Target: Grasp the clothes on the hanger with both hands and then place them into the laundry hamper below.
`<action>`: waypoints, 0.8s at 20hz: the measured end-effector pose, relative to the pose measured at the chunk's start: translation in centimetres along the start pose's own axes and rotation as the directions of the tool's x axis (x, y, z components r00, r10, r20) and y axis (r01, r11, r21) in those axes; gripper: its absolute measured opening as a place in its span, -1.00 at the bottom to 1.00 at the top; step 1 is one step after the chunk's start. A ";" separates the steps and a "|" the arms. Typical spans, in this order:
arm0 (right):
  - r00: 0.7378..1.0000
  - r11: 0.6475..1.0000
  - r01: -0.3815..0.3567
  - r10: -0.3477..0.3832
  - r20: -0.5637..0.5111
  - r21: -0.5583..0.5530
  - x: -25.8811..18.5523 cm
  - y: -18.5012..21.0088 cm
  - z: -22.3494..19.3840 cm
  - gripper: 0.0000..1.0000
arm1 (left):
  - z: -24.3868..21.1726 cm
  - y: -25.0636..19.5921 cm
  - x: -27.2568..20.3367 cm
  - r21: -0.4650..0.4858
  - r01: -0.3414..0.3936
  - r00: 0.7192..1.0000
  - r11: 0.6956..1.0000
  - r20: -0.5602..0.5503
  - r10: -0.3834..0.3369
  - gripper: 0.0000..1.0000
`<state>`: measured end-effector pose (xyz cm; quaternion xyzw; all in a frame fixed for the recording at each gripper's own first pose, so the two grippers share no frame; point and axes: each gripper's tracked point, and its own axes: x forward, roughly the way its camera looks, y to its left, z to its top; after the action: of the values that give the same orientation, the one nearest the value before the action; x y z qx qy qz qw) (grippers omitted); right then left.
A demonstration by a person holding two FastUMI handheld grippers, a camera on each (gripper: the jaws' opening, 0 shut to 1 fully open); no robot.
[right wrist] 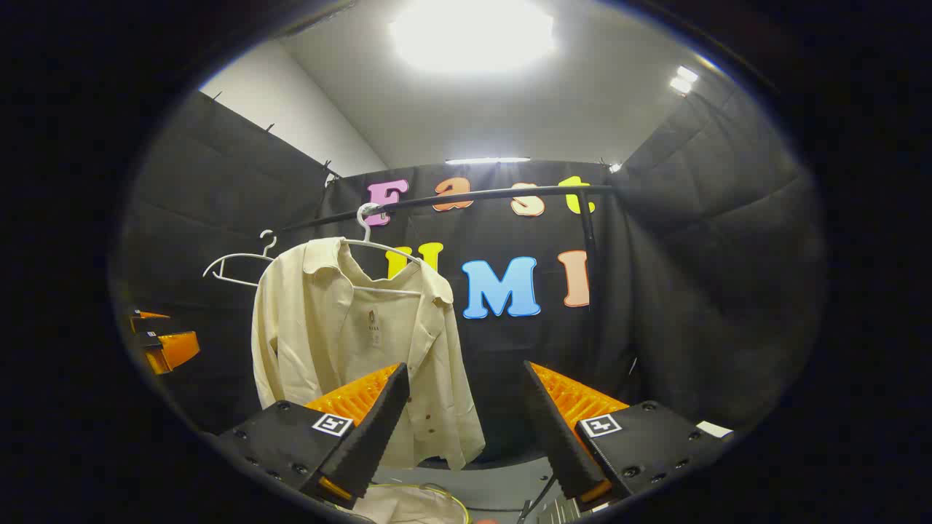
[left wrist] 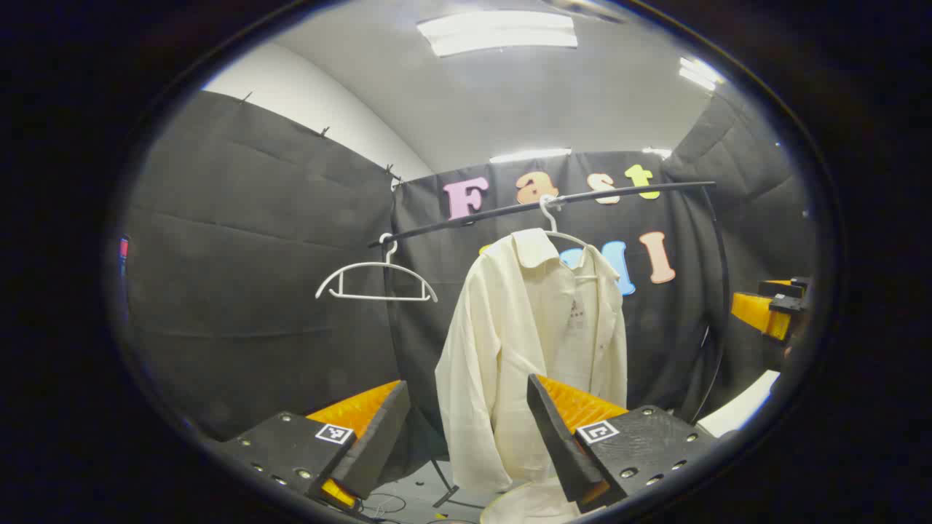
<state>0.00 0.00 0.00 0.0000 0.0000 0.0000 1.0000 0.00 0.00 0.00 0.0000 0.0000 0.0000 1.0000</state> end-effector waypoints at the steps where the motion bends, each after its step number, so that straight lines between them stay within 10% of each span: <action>1: 1.000 1.000 0.004 -0.004 -0.003 -0.002 -0.2 0.0 -0.2 0.94 | 0.0 0.0 -0.1 -0.004 0.002 1.000 1.000 0.002 -0.002 0.92; 16: 1.000 1.000 0.014 -0.014 -0.014 -0.005 -1.4 1.0 -0.7 0.94 | -1.2 0.3 -1.2 -0.031 0.018 1.000 0.999 -0.020 -0.019 0.89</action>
<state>-1.41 1.00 -0.70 -0.0025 0.0069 -0.0070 0.9999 -1.17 0.31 -1.18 -0.0154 0.0101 -0.0093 0.9998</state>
